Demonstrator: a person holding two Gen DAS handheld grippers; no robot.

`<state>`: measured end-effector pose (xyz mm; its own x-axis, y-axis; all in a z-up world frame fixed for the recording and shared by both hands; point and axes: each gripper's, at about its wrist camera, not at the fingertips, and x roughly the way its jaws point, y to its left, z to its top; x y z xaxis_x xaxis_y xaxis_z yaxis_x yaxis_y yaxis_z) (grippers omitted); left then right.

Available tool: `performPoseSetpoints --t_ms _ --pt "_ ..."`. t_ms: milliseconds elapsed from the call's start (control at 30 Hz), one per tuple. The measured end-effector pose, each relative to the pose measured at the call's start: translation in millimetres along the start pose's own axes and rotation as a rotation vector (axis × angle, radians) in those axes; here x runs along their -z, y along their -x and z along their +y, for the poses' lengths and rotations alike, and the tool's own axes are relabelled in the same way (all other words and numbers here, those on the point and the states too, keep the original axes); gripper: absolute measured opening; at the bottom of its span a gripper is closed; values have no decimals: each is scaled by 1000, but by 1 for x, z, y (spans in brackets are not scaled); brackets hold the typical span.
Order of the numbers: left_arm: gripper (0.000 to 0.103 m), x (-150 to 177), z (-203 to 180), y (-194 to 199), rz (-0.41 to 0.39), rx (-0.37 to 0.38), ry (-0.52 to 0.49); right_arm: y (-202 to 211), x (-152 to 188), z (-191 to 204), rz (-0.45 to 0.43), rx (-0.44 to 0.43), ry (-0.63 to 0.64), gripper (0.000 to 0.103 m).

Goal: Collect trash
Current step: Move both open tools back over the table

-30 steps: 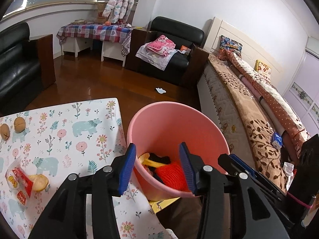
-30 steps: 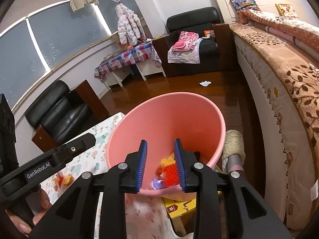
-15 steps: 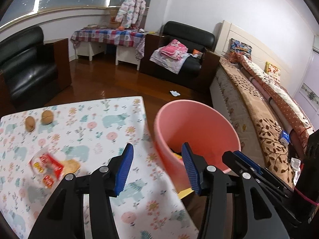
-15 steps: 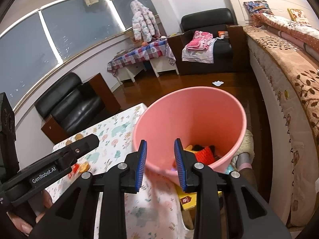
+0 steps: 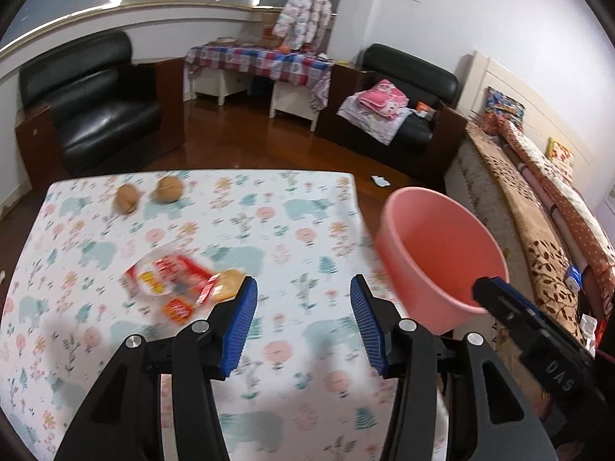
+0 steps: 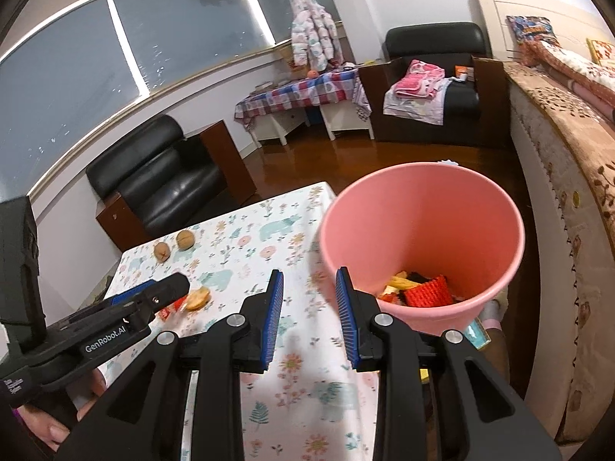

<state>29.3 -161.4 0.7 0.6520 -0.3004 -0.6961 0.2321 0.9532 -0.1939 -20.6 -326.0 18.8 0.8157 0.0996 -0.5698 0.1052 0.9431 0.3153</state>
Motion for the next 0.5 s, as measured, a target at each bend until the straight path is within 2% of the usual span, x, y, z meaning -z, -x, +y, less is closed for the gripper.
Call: performPoseSetpoints --t_ms 333,500 --pt "50 9 76 19 -21 -61 117 -14 11 32 40 -49 49 29" --pt "50 17 109 26 -34 -110 141 -33 21 50 101 -109 61 29"
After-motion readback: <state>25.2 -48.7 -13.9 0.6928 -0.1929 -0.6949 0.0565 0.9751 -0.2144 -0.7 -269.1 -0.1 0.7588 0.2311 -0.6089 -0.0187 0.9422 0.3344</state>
